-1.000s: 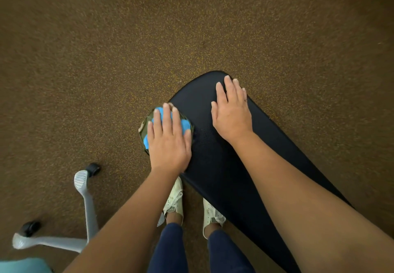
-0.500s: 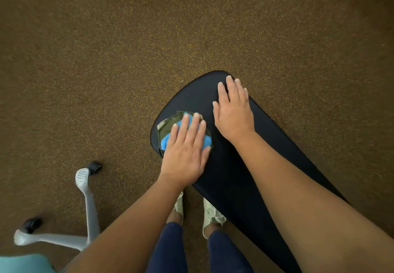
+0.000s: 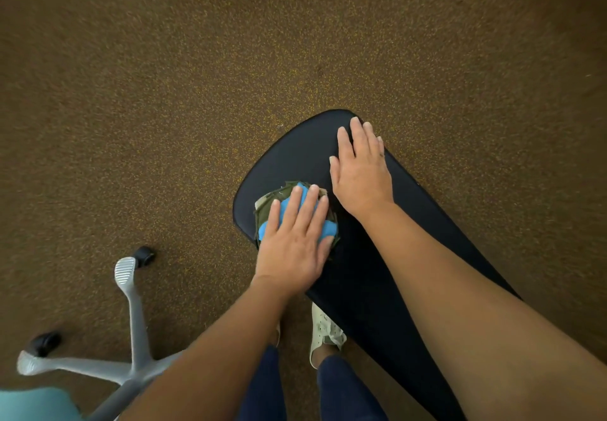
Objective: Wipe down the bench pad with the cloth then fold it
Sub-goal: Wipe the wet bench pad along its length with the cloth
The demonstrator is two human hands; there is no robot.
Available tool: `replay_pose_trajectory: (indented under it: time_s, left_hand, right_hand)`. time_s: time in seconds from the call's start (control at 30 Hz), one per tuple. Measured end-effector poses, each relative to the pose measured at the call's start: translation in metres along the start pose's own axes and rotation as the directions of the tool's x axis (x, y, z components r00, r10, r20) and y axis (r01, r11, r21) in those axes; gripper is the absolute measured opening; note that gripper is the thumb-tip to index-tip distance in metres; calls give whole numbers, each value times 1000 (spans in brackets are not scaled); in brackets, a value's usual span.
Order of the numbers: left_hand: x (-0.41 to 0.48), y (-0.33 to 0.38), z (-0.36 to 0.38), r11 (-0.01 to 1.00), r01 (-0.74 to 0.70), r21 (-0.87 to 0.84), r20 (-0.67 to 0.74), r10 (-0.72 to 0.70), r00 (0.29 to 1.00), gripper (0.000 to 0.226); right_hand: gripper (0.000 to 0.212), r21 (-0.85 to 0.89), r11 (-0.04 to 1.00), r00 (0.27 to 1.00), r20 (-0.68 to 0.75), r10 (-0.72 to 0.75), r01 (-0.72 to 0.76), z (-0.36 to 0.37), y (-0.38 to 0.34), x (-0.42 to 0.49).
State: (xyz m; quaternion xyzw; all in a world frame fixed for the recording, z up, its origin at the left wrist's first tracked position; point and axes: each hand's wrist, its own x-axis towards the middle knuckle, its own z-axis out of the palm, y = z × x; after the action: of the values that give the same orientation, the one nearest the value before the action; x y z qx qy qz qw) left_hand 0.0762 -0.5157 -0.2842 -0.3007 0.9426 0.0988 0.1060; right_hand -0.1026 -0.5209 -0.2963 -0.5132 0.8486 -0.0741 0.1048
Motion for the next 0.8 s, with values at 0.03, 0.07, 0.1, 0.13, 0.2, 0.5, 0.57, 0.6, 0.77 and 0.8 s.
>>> replay_pose_trajectory:
  time_s: [0.03, 0.07, 0.1, 0.13, 0.2, 0.5, 0.57, 0.6, 0.77, 0.8]
  left_hand:
    - [5, -8, 0, 1000, -6, 9, -15, 6, 1000, 62]
    - [13, -13, -1, 1000, 25, 12, -30, -25, 999, 62]
    - [24, -14, -3, 996, 91, 1, -47, -91, 995, 63]
    - [35, -11, -4, 984, 176, -20, -59, -177, 982, 63]
    - [45, 2, -5, 945, 318, -69, -60, -322, 945, 63]
    - [4, -17, 1, 981, 193, -4, -56, -193, 980, 60]
    - [23, -28, -1, 939, 338, -66, -79, -343, 936, 60]
    - [29, -30, -2, 905, 411, -108, -80, -420, 904, 60]
    - [3, 8, 6, 898, 426, -109, -74, -435, 897, 60]
    - [-9, 13, 9, 924, 371, -92, -58, -376, 925, 60]
  right_hand:
    - [53, 2, 1000, 1000, -3, -1, 1, 0, 0, 0]
    - [53, 8, 1000, 1000, -8, 1, -1, 0, 0, 0]
    - [53, 11, 1000, 1000, -5, 4, -4, 0, -1, 0]
    - [53, 7, 1000, 1000, 3, 8, -8, 0, -2, 1]
    - [54, -1, 1000, 1000, 7, 8, -8, 1, -2, 1]
    - [52, 19, 1000, 1000, -15, -11, 11, 0, 1, 0]
    - [52, 20, 1000, 1000, -18, -17, 17, 0, 2, 0]
    - [52, 23, 1000, 1000, -20, -19, 19, 0, 3, 0]
    - [51, 42, 999, 999, -39, -15, 16, 1, 3, -2]
    - [51, 43, 999, 999, -41, -11, 13, 1, 2, -2]
